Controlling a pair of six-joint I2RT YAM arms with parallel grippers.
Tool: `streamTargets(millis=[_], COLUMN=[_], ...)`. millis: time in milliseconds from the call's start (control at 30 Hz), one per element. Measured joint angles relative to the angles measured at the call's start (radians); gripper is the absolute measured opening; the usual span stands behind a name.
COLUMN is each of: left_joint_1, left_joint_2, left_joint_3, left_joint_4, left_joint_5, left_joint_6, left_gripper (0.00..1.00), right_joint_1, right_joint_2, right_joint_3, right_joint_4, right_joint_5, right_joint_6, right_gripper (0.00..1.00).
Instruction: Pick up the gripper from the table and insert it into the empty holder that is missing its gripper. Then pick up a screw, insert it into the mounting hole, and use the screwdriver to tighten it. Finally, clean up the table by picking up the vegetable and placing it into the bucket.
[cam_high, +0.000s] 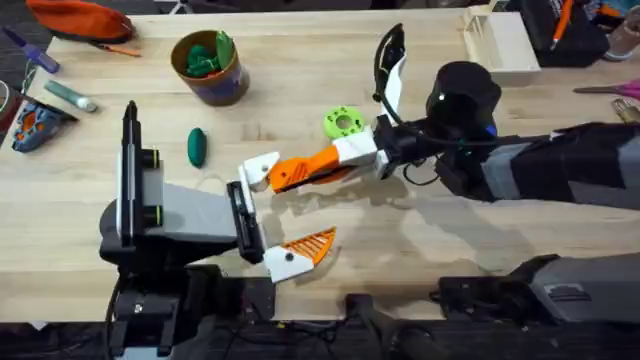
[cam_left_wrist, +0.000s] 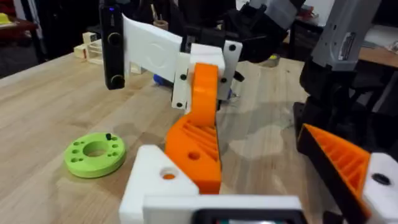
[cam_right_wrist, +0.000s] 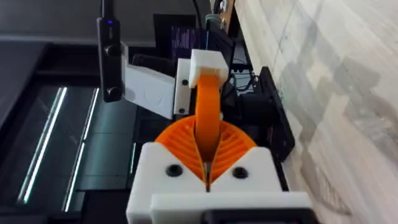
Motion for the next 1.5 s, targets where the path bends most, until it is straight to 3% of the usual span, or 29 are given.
streamTargets(millis=[1500], left_joint_1=[0.003], left_joint_2=[0.000], left_joint_3=[0.000], left_joint_4=[0.000], left_joint_5=[-0.008], left_joint_6=[-0.017], left_gripper=[0.985], right_joint_1=[0.080], right_joint_2=[0.063], right_joint_3=[0.019], right_joint_4=[0.077], right_joint_5=[0.148], right_joint_6=[0.026], right_gripper=[0.008])
